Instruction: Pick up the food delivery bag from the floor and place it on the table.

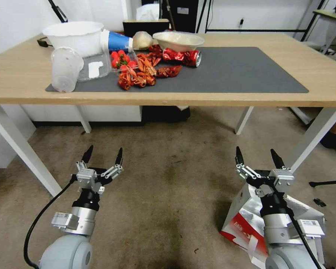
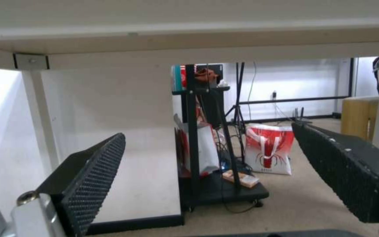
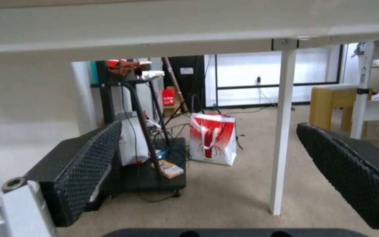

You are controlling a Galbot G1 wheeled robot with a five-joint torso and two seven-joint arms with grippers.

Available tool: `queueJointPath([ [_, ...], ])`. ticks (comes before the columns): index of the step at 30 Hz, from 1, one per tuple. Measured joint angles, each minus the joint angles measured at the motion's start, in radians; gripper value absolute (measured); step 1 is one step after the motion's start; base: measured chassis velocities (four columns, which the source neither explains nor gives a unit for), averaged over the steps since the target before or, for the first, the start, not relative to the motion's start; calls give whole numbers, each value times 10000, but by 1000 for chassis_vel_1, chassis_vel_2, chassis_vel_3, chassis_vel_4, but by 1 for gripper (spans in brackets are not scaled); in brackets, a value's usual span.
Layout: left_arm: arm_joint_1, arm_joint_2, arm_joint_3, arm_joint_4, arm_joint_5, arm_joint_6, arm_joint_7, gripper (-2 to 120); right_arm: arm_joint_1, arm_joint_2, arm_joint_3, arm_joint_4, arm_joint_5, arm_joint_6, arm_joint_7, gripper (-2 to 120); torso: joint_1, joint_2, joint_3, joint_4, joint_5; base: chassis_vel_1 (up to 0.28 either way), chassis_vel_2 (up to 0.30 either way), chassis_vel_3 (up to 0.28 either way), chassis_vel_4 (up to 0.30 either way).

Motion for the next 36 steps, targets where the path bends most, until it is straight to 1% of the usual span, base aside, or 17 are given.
queueJointPath([
  [2, 16, -12, -3, 11, 7, -22, -12, 96, 16, -13, 22, 21, 31, 0, 0, 100, -32, -144, -112, 1, 0, 0, 0, 0, 0],
  [3, 16, -12, -3, 11, 7, -22, -12, 96, 16, -13, 22, 21, 31, 0, 0, 100, -32, -144, -112, 1, 0, 0, 0, 0, 0],
  [7, 24, -22, -4, 10, 20, -27, -20, 96, 45, -60, 128, 68, 171, -37, 0, 100, -72, -340, -269, 0, 0, 0, 0, 0, 0],
  [13, -12, -34, -34, 26, -2, -32, -21, 96, 18, -44, 170, 60, 198, -20, -3, 100, -114, -530, -416, 0, -1, 0, 0, 0, 0],
  [15, -16, 0, -58, 27, -34, -32, -22, 96, 20, -38, 169, 52, 198, -11, -4, 100, -128, -658, -531, 0, -1, 0, 0, 0, 0],
  [20, -11, 0, -79, 25, -52, -34, -28, 96, 23, -39, 169, 9, 193, 16, -8, 100, -142, -781, -640, 0, -1, 0, 0, 0, 0],
  [23, -2, 39, -96, 26, -60, -41, -33, 96, 22, -49, 161, -45, 186, 44, -15, 100, -169, -972, -805, 0, 0, 0, 0, 0, 0],
  [28, 0, 54, -50, 49, -47, -41, -38, 96, 18, -59, 162, -112, 190, 59, -17, 100, -185, -1117, -932, 0, 0, 0, 0, 0, 0],
  [32, -14, 102, 9, 132, -5, -3, -50, 96, -4, -66, 145, -282, 174, 132, -25, 100, -206, -1313, -1109, 0, -1, 0, 0, 0, 0],
  [33, -14, 102, 9, 132, -5, -3, -50, 96, -4, -66, 145, -282, 174, 132, -25, 100, -206, -1313, -1109, 0, -1, 0, 0, 0, 0],
  [36, -35, 136, 14, 242, 0, 14, -54, 96, 35, -95, 150, -356, 172, 132, -31, 100, -206, -1469, -1264, 1, -1, 0, 0, 0, 0],
])
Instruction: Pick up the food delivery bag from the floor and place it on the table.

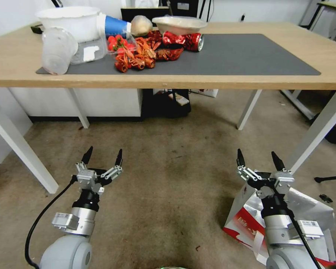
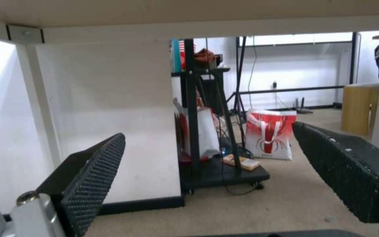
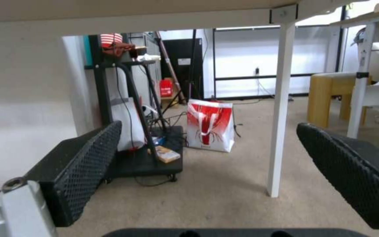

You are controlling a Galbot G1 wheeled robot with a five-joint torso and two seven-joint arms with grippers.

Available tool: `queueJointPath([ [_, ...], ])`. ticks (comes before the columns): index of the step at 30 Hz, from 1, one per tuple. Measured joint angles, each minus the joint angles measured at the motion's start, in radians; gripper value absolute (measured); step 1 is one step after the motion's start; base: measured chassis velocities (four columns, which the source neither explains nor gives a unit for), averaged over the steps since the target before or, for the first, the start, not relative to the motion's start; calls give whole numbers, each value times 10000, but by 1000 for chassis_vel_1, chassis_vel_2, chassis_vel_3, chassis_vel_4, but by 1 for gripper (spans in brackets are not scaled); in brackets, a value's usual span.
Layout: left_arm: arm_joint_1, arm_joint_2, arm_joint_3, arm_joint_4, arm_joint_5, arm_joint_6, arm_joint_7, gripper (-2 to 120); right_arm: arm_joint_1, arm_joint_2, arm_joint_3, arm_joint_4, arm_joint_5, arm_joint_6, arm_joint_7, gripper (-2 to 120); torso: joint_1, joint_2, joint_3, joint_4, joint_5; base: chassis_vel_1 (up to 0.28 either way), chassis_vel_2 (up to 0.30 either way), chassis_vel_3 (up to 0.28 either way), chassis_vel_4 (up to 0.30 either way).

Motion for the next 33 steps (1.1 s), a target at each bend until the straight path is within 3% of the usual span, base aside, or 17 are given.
queueJointPath([
  [4, -36, 56, 30, 62, 6, 3, 0, 96, 46, -2, 3, -131, -11, 0, -13, 100, -2, -149, -145, 0, 1, 0, 0, 0, 0],
  [17, -87, 119, 48, 170, 8, -22, -82, 96, 98, -44, 207, -268, 85, -15, -18, 100, -57, -314, -151, 0, 1, 0, 0, 0, 0],
  [22, -137, 204, 55, 394, -189, -690, -86, 98, -8, -145, 536, -190, 210, -41, 8, 100, -56, -297, -151, 0, 0, 0, 0, 0, 0],
  [29, -256, 451, -93, 425, -647, -839, -263, 100, -302, -456, 1643, -183, 406, -92, -165, 100, -54, -265, -152, 0, 3, 0, 0, 0, 0],
  [33, -261, 588, -107, 345, -717, -610, -481, 100, -410, -944, 2811, -491, 656, -65, -855, 100, -52, -253, -152, -2, 4, 0, 0, 0, 0],
])
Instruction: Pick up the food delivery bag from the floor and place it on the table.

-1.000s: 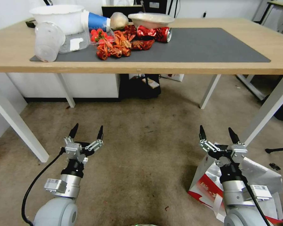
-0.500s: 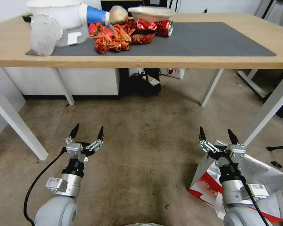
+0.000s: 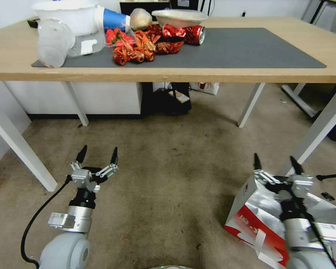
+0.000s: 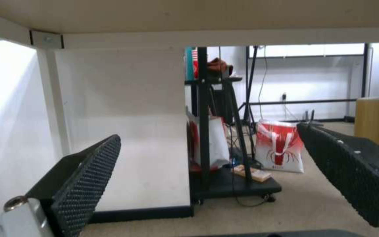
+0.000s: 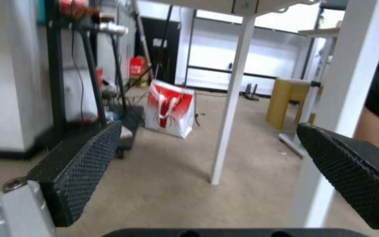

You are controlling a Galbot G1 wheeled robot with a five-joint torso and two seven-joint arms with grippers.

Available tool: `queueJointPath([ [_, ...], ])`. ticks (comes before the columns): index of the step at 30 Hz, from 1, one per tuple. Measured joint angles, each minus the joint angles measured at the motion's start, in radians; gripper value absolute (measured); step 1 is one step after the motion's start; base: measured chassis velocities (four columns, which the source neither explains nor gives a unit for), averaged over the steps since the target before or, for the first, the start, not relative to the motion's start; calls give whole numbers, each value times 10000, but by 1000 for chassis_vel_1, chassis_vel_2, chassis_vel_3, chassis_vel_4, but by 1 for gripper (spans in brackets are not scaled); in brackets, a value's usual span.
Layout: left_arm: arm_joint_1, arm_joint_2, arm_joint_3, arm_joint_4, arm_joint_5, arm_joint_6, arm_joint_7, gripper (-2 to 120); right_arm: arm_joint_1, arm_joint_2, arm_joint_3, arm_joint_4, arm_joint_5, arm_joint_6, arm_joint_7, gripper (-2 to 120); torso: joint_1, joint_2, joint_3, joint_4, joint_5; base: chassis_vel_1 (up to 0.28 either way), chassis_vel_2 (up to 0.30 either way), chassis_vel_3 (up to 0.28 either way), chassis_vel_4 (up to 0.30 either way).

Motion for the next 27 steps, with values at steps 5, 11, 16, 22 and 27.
queueJointPath([
  [5, -31, 25, 67, -2, -15, 148, -146, 100, 93, -957, 1296, -859, 253, 327, -1527, 100, 3, 11, 0, 0, 1, 0, 0, 0, 0],
  [11, -5, 52, 49, 148, -12, 159, -229, 100, 475, -2359, 2368, -2546, 675, 1091, -3277, 100, 6, 25, 0, 1, -1, 0, 0, 0, 0],
  [16, 34, 55, 35, 156, 49, 162, -291, 100, 781, -2880, 2416, -3433, 667, 1441, -3889, 100, 8, 30, 0, 1, -1, 0, 0, 0, 0],
  [22, 111, -64, 75, 156, 186, 173, -301, 100, 1507, -3336, 2264, -4581, -54, 1761, -4073, 100, 9, 37, 0, 1, -2, 0, 0, 0, 0],
  [27, 145, -79, 76, 156, 204, 173, -332, 100, 2050, -3808, 2068, -5373, -439, 1988, -4484, 100, 9, 41, 0, 1, -2, 0, 0, 0, 0],
])
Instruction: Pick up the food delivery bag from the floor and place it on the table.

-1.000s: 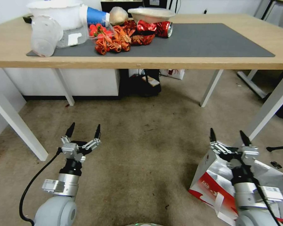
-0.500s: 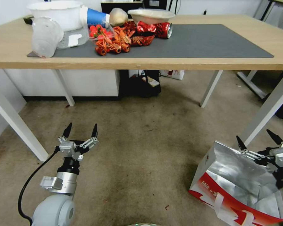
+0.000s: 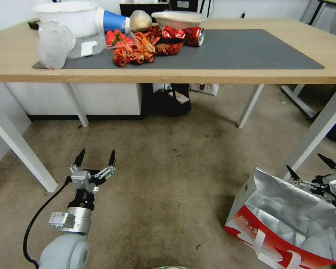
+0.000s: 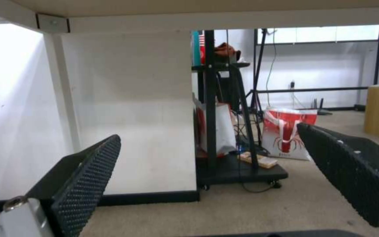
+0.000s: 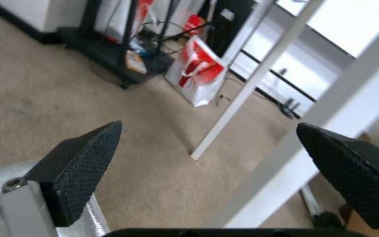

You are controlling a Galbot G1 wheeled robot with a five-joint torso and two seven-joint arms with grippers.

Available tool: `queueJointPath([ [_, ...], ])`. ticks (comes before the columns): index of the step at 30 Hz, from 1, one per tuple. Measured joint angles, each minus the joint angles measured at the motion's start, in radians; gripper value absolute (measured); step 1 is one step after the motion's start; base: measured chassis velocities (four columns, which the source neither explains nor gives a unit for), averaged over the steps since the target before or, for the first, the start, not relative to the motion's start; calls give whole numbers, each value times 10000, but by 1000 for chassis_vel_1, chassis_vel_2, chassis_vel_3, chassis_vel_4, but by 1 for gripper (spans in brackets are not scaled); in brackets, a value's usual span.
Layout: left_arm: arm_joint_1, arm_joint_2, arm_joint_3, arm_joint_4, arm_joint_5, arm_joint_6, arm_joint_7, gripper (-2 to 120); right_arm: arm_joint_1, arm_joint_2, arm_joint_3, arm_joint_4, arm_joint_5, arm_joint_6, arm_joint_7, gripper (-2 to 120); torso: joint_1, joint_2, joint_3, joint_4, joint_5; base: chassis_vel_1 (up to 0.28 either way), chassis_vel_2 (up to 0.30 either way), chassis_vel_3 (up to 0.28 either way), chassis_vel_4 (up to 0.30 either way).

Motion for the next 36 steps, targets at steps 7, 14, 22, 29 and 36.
queueJointPath([
  [7, 38, -14, 77, -9, 129, 12, -56, 100, 749, -353, -641, -758, -513, 190, -842, 100, 1, 5, 0, -3, -1, 0, 0, 0, 0],
  [14, 119, -25, 3, -158, 182, 11, -124, 100, 1417, -612, -1319, -1359, -1172, 31, -1145, 100, 1, 7, 0, 0, 0, 0, 0, 0, 0],
  [22, 232, -170, -35, -312, 337, 12, -236, 100, 2016, -1177, -2197, -2229, -1370, -181, -1786, 100, 1, 9, 0, 0, -1, 0, 0, 0, 0],
  [29, 261, -337, -37, -366, 473, 26, -279, 100, 2413, -1533, -3076, -2766, -1006, -395, -2101, 97, 2, 12, 0, -1, -1, 0, 0, 0, 0],
  [36, 330, -450, -41, -365, 551, 7, -314, 100, 2720, -1792, -3576, -3137, -1010, -437, -2213, 81, 2, 13, 0, 0, 0, 0, 0, 0, 0],
])
